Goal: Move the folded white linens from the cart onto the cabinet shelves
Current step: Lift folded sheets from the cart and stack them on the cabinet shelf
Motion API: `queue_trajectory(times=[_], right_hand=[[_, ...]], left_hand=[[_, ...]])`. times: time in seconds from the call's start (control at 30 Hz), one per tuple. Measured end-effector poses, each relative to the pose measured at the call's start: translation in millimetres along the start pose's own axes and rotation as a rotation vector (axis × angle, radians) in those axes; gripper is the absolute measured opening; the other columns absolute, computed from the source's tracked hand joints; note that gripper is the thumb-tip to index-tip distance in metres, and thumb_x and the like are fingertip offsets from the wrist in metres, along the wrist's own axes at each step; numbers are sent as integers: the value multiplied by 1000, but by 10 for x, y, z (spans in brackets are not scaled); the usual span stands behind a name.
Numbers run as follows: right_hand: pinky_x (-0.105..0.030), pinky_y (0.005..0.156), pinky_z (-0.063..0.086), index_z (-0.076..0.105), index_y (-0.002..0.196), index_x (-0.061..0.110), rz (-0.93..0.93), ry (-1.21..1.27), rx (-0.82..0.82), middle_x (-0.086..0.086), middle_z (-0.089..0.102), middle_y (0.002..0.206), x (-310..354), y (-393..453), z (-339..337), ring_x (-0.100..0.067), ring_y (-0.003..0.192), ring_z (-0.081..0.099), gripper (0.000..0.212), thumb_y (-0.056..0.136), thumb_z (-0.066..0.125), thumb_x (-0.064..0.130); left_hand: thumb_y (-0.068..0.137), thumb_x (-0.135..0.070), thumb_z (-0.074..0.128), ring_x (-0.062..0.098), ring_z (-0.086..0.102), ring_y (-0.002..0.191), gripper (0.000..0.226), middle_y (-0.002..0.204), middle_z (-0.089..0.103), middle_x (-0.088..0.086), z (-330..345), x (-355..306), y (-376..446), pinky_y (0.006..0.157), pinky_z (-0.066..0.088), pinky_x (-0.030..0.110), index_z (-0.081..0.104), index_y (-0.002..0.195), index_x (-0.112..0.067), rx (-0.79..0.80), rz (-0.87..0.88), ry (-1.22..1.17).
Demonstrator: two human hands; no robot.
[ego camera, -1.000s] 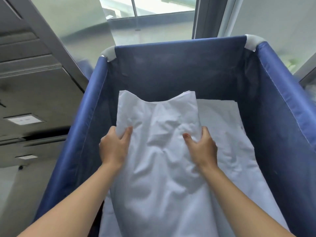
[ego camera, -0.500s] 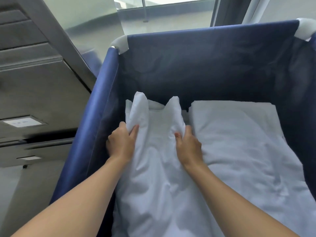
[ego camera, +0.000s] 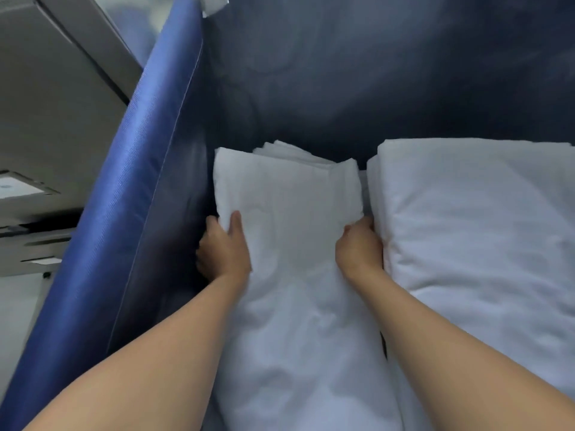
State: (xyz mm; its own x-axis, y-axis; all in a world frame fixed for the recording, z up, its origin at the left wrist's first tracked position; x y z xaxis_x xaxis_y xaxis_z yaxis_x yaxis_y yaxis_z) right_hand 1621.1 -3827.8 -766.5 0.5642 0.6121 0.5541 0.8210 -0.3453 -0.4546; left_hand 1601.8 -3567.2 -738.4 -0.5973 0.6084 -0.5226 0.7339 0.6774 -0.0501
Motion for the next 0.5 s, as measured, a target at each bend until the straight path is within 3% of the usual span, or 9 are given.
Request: queue_trajectory(times=[0.1, 0.17, 0.23, 0.33, 0.43, 0.5], right_hand=[[-29, 80, 37, 53, 126, -4, 81, 96, 59, -22, 57, 129, -16, 48, 23, -33, 119, 55, 32, 97, 47, 6], [-31, 93, 40, 52, 128, -5, 65, 175, -92, -23, 55, 136, -8, -50, -55, -35, 127, 51, 31, 100, 46, 8], [-34, 112, 29, 43, 140, -4, 18, 245, -301, -22, 43, 149, -18, -130, -126, -34, 140, 39, 41, 102, 44, 14], [-35, 120, 22, 37, 148, 1, -48, 344, -475, -19, 37, 155, -33, -150, -228, -31, 145, 32, 49, 103, 42, 18], [-43, 114, 31, 36, 144, -4, -22, 233, -334, -28, 39, 149, -73, -66, -172, -40, 138, 38, 49, 98, 47, 9], [-50, 111, 34, 22, 149, -2, -58, 75, -149, -30, 29, 151, -93, -65, 12, -44, 137, 35, 67, 90, 53, 3]], left_hand=[[98, -56, 46, 38, 63, 90, 44, 100, 68, 13, -28, 2, -15, 72, 45, 40, 52, 97, -13, -14, -62, -28], [99, -55, 46, 38, 63, 90, 43, 100, 68, 12, -48, -25, -32, 71, 43, 39, 52, 97, -13, -17, -65, -42], [99, -54, 45, 39, 62, 90, 42, 100, 68, 12, -70, -74, -21, 71, 42, 39, 51, 96, -12, -44, -58, -52], [101, -51, 44, 39, 62, 90, 40, 103, 67, 11, -90, -209, 33, 70, 41, 38, 48, 98, -12, -63, 3, -76], [101, -47, 45, 39, 61, 100, 37, 119, 63, 11, -23, -304, 59, 74, 43, 40, 44, 114, -12, -1, 60, -42], [98, -51, 51, 39, 56, 113, 55, 134, 53, 13, 68, -311, -20, 83, 48, 46, 37, 133, -11, 52, 171, 36]])
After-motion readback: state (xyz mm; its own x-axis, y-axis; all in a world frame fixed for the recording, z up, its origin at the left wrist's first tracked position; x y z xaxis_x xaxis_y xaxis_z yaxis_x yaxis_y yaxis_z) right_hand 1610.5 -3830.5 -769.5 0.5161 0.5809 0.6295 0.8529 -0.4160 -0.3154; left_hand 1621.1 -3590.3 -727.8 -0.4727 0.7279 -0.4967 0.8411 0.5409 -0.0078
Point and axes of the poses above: each hand's wrist, its own y-axis towards the middle knuckle, its own z-axis out of the palm, x = y × z, the point moved 6 cm from there along y, towards the middle knuckle
